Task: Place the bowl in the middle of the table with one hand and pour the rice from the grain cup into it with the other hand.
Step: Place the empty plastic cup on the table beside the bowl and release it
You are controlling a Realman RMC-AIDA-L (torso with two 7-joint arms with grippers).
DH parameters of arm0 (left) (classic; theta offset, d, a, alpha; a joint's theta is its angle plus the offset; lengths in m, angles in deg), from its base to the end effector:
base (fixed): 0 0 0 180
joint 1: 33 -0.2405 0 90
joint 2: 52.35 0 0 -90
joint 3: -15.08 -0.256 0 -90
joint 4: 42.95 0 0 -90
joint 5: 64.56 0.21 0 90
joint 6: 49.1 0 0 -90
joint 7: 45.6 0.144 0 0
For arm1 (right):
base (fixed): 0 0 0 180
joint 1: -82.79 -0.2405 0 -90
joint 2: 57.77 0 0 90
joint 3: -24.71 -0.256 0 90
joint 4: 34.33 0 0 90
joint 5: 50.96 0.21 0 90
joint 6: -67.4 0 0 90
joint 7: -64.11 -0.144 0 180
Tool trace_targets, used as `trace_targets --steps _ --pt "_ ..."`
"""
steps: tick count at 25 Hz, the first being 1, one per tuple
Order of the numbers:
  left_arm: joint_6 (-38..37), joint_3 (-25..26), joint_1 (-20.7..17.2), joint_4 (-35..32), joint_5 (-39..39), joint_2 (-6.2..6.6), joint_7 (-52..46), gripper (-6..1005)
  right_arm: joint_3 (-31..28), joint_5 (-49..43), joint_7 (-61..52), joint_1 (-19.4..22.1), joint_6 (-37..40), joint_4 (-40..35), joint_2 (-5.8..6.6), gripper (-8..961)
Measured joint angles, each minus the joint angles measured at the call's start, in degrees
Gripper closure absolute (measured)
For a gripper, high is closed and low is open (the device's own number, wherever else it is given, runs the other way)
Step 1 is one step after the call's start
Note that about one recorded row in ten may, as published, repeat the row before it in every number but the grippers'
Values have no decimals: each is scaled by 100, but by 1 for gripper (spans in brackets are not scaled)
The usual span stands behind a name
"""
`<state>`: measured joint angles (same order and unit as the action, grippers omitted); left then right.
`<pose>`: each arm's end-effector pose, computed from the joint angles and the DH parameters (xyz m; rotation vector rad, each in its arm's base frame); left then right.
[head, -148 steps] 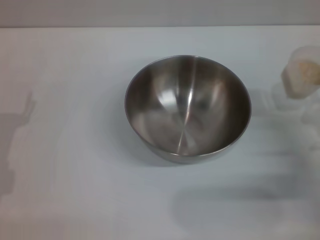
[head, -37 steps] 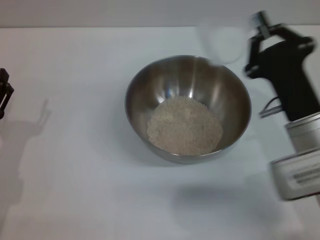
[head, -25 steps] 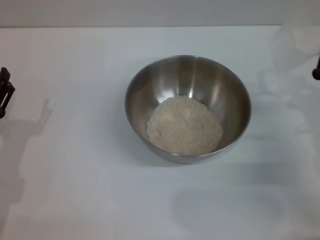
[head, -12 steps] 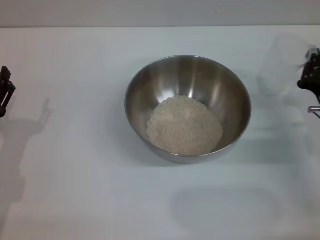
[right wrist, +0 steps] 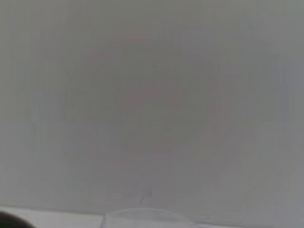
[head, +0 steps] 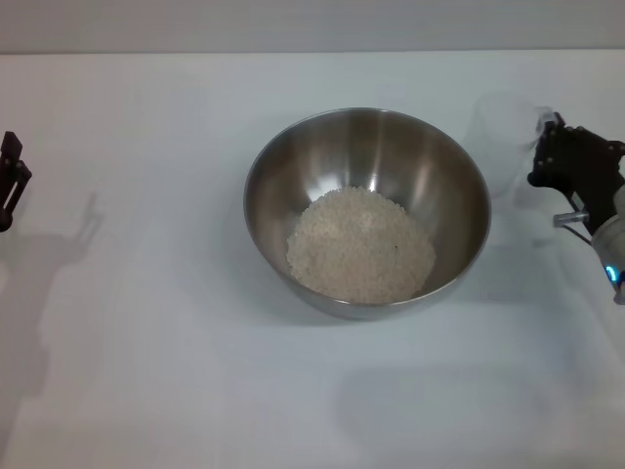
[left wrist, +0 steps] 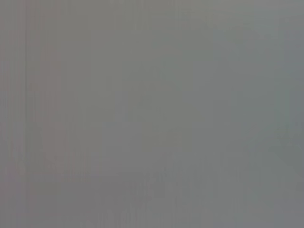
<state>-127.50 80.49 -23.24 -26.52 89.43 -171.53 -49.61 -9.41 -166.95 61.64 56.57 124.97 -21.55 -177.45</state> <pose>-0.3423 0.2596 0.0018 -1.5277 -0.3825 -0.7242 0.3248 0.3330 -0.0489 -1.6888 0.6262 0.5705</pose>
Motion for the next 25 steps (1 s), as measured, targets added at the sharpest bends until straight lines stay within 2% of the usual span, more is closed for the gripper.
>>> trace_targets --steps 6,15,21,25 --pt "0 -3 9 0 0 0 -21 140 38 -3 16 -110 -304 -24 12 831" --pt "0 -2 24 0 0 0 -30 140 99 -20 22 -117 -309 -8 16 810" --pt "0 -2 39 0 0 0 -30 140 151 -20 24 -56 -290 8 16 582" --pt "0 -2 55 0 0 0 -20 140 317 -20 20 8 -262 34 15 529"
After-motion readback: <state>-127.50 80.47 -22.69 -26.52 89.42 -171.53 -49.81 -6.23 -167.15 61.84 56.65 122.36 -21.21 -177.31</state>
